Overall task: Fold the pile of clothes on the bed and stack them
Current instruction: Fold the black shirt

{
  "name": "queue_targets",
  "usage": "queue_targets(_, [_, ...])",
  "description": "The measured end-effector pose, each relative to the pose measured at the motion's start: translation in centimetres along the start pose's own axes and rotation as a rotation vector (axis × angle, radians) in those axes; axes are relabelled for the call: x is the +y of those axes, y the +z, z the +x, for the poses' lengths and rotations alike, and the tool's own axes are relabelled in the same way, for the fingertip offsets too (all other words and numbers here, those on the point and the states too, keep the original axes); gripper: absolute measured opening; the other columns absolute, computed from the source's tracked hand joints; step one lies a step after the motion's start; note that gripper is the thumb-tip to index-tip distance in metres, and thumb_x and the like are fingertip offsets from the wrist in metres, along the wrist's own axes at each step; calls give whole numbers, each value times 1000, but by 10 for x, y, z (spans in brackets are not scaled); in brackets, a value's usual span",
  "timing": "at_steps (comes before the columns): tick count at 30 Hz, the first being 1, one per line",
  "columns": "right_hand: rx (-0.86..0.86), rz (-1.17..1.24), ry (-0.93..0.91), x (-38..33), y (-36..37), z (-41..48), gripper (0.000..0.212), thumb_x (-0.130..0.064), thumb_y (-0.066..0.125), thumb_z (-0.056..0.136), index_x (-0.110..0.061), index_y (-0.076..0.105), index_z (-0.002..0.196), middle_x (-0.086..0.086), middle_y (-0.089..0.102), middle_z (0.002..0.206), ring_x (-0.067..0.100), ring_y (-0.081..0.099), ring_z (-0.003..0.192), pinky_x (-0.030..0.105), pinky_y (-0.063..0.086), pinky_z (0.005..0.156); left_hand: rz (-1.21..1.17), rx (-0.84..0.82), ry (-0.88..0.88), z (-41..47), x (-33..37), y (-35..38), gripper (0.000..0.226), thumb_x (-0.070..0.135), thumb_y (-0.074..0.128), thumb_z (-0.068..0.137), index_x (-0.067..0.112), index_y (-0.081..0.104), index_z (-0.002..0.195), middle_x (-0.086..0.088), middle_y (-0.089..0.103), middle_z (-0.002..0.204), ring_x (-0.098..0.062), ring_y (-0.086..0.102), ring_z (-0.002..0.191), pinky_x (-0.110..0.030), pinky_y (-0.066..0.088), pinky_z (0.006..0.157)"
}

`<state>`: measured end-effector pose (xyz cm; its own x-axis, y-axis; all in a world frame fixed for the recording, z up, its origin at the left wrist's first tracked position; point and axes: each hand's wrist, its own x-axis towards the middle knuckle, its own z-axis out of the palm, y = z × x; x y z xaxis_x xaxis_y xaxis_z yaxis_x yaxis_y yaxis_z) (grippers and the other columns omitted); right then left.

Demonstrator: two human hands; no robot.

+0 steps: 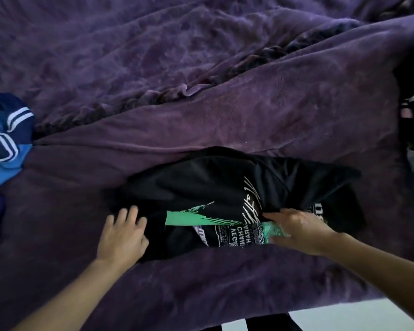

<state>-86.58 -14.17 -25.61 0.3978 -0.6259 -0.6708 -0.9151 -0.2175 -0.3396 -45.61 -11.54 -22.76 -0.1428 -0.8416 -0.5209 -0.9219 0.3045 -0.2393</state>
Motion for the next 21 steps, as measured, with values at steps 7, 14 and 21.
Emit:
queue_targets(7, [692,485,849,65,-13,-12,87,-70,70,65,-35,36,137,5,42,140,30,39,130,50,38,103,-298,244,145,24,37,0,40,28,52,84,18,61,122,-17,51,130,-37,48,118,-48,44,86])
queue_targets(14, [599,1079,763,56,-29,-8,29,-24,82,72,-22,65,96,10,72,100,15,69,72,28,56,59,-330,-63,105,36,66,17,54,38,41,95,33,27,148,-6,17,156,-29,12,143,-44,37,102])
queue_targets(21, [700,510,362,-70,-90,-44,33,-34,75,77,-22,56,101,2,68,90,21,63,79,31,49,65,-592,51,53,18,37,7,42,30,50,94,22,51,135,0,42,138,-18,41,126,-35,42,98])
